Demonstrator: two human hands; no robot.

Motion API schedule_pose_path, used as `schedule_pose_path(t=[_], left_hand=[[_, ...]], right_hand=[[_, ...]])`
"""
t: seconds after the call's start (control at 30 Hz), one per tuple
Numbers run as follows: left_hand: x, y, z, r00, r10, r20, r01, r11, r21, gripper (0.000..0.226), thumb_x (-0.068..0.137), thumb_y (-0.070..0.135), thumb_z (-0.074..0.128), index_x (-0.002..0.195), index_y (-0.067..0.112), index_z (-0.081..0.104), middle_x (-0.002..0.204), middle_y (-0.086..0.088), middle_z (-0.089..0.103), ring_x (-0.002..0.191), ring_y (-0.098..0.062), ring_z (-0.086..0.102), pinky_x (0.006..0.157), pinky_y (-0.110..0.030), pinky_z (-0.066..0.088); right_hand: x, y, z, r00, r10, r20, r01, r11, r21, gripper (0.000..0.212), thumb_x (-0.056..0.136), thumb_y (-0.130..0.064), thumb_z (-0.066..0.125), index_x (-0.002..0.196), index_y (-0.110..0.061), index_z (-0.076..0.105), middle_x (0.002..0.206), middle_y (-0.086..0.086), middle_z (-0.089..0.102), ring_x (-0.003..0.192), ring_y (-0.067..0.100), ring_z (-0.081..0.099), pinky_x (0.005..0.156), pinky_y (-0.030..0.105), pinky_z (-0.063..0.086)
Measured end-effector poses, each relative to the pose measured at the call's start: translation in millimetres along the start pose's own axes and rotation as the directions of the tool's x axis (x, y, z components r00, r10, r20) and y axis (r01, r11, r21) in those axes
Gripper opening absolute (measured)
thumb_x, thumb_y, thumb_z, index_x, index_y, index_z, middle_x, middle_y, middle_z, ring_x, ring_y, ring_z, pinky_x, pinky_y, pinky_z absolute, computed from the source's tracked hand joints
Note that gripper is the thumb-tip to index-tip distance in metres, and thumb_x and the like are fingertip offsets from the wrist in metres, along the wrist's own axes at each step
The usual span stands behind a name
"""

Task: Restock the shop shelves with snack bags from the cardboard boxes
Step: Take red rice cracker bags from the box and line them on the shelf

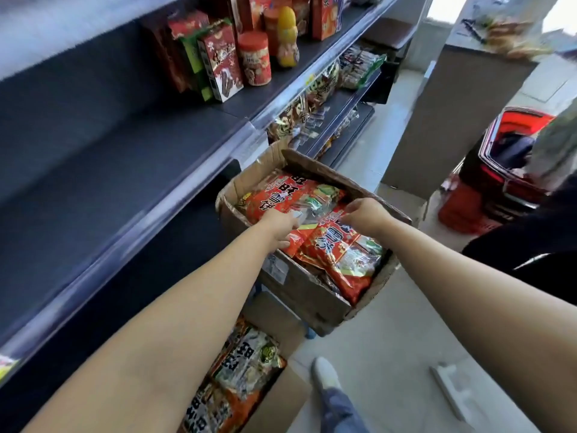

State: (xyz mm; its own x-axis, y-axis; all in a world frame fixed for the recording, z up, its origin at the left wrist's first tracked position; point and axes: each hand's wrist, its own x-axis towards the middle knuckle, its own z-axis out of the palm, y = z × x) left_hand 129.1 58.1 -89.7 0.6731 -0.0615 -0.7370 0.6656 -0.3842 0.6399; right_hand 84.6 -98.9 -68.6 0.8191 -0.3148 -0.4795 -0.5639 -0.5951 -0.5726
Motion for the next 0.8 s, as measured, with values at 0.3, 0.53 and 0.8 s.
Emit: schedule_pose_path(t=[0.3,0.53,0.8], left_hand=[[52,10,16,0.942,-0.298,0.155,0.336,0.819,-0.465,0.047,0.095,0.019,0.054,0.138,0.012,0.038,0.143,-0.021,0.033,0.131,-0.047,0.036,0.098,-0.064,0.041],[71,19,16,0.911,-0.403,0.09,0.404,0.827,-0.391,0.054,0.092,0.018,0.061,0.14,0.008,0.037,0.124,-0.022,0.041,0.127,-0.04,0.043,0.1,-0.058,0.044],[121,24,-13,0.896,0.111,-0.429,0.095,0.898,0.429,0.056,0.091,0.02,0.057,0.141,0.005,0.035,0.143,-0.02,0.034,0.128,-0.036,0.043,0.106,-0.04,0.039]], right_hand=[[72,-15,12,0.991,0.016,0.13,-0.018,1.0,0.016,0.033,0.092,-0.011,0.057,0.121,0.004,0.058,0.108,0.018,0.064,0.09,0.028,0.063,0.077,0.036,0.05],[109,-20,13,0.972,0.09,0.218,-0.105,0.993,0.059,0.022,0.092,-0.017,0.056,0.108,-0.002,0.058,0.078,0.008,0.047,0.056,0.014,0.037,0.048,0.027,0.033],[150,-25,42,0.931,0.261,0.254,-0.34,0.873,0.351,0.011,0.091,-0.012,0.057,0.084,-0.006,0.051,0.085,0.012,0.051,0.066,0.024,0.051,0.064,0.032,0.046]])
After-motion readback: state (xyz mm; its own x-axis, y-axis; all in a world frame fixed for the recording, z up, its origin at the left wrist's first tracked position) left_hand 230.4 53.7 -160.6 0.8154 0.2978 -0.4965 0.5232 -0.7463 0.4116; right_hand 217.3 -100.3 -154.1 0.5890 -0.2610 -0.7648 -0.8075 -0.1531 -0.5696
